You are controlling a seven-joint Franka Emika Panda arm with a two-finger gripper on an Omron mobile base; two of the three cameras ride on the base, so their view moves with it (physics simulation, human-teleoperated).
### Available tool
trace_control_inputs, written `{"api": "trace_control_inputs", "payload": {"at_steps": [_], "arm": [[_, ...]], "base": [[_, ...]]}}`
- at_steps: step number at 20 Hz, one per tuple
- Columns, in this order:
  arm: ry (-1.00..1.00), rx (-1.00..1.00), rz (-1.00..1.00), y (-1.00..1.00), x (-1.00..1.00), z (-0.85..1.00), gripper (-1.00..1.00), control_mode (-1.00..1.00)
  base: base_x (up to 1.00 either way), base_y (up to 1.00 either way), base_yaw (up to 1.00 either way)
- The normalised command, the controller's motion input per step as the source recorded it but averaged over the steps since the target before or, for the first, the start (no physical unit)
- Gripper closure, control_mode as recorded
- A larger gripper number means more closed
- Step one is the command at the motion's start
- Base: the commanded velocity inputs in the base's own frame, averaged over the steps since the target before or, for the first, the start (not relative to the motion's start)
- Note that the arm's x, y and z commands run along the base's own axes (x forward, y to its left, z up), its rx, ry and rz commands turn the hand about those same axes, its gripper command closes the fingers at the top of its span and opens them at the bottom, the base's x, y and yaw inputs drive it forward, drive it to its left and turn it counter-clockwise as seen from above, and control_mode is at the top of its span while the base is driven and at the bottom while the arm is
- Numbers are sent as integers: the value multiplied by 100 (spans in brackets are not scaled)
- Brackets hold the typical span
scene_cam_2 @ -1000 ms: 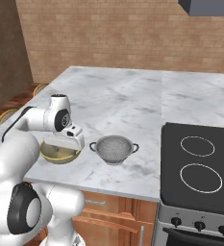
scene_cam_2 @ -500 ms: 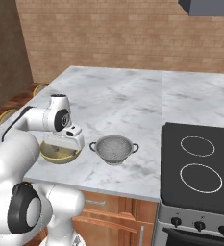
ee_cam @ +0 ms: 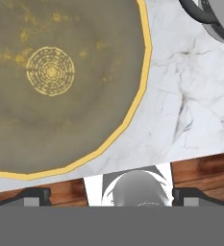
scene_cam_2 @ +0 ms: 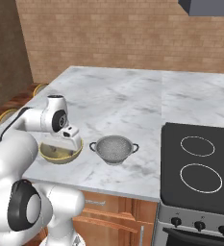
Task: Pick the bowl and colander and place them in the sink. Then turn on the water.
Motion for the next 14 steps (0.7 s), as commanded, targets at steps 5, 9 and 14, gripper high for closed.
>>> {"api": "trace_control_inputs", "payload": {"at_steps": [5, 9, 14], "arm": [[0, 0, -2, 1, 0, -14, -100, -100], [0, 0, -5, 0, 0, -16, -100, -100], [0, 0, -9, 0, 0, -10, -100, -100]], "base": [[0, 0, 0], [0, 0, 0], [0, 0, 0]]}}
